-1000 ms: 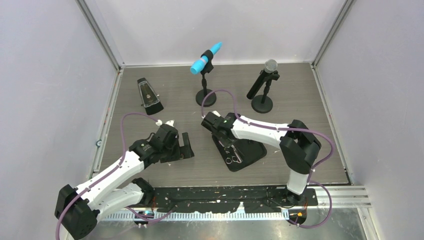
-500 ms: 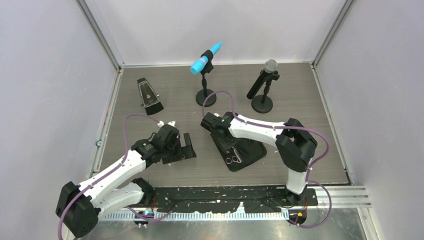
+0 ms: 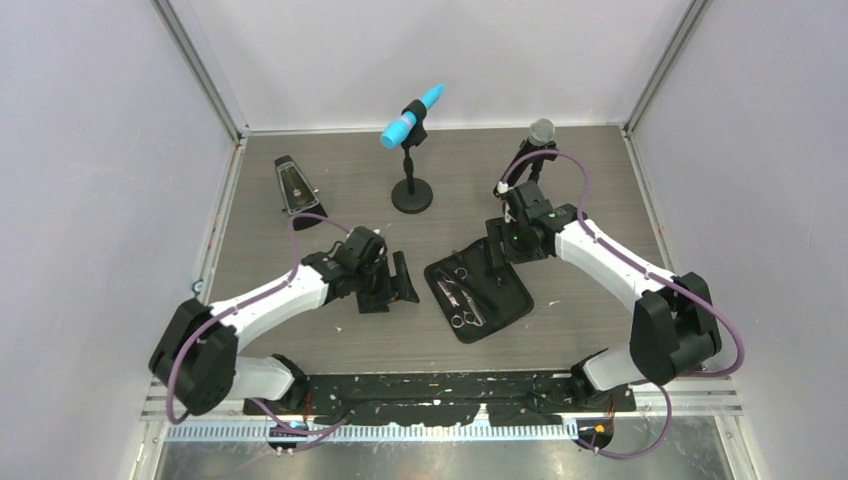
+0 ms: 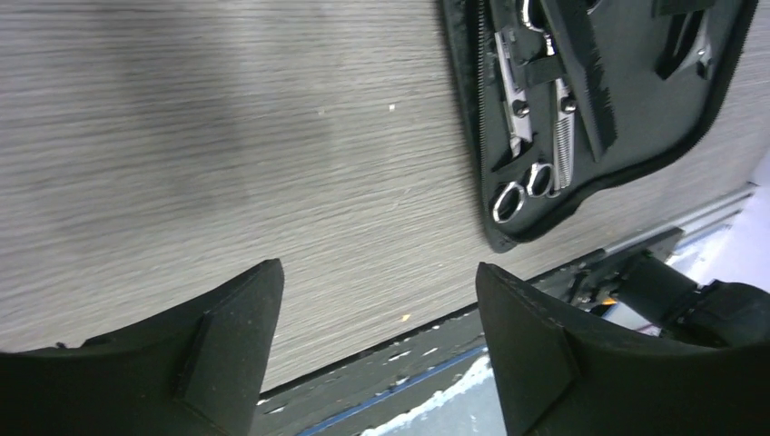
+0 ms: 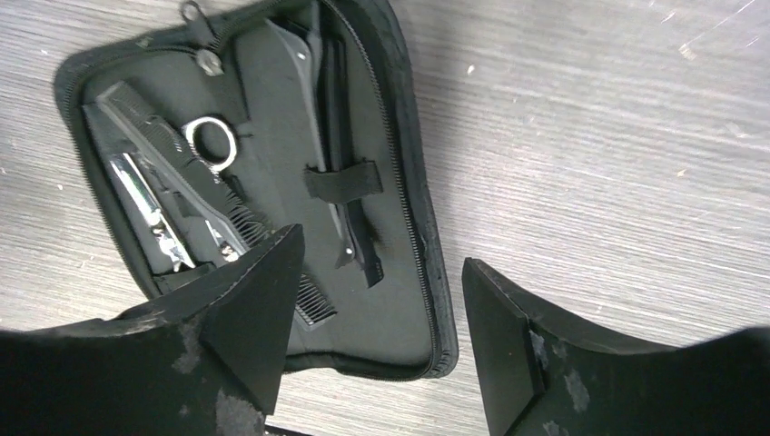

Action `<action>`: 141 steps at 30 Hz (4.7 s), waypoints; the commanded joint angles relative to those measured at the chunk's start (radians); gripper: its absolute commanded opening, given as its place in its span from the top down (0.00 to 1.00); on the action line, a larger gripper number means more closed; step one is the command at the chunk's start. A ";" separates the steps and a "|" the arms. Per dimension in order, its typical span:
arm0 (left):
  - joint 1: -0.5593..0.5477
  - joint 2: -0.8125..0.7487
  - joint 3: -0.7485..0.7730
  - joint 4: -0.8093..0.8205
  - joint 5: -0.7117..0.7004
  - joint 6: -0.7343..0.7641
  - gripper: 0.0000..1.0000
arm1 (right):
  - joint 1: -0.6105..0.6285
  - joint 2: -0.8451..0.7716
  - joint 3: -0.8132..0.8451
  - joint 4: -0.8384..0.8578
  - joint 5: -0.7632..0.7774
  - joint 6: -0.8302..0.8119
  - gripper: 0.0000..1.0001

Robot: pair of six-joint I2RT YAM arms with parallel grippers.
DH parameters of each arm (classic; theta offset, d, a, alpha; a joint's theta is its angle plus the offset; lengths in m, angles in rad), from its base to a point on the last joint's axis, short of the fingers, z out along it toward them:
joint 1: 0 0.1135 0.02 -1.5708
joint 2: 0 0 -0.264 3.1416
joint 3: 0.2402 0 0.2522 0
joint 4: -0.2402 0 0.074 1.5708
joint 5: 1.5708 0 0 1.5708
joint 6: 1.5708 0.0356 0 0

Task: Sort the hair-cutting tools
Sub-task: Close the hairdressing tool bag at the center of the board.

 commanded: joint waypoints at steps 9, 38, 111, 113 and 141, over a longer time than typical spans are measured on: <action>-0.046 0.266 0.121 0.217 0.160 -0.090 0.40 | -0.174 0.054 -0.145 0.232 -0.297 0.009 0.25; -0.108 0.425 0.081 0.471 0.211 -0.275 0.56 | 0.057 -0.143 -0.292 0.394 -0.547 0.137 0.45; -0.050 0.061 0.364 -0.381 -0.280 0.339 0.21 | 0.224 0.012 -0.169 0.385 -0.202 0.041 0.46; -0.056 0.152 0.428 -0.385 -0.250 0.381 0.21 | 0.224 -0.017 -0.175 0.390 -0.188 0.069 0.45; -0.165 0.303 0.327 -0.227 -0.120 0.230 0.28 | 0.210 -0.202 -0.558 0.796 -0.279 0.520 0.53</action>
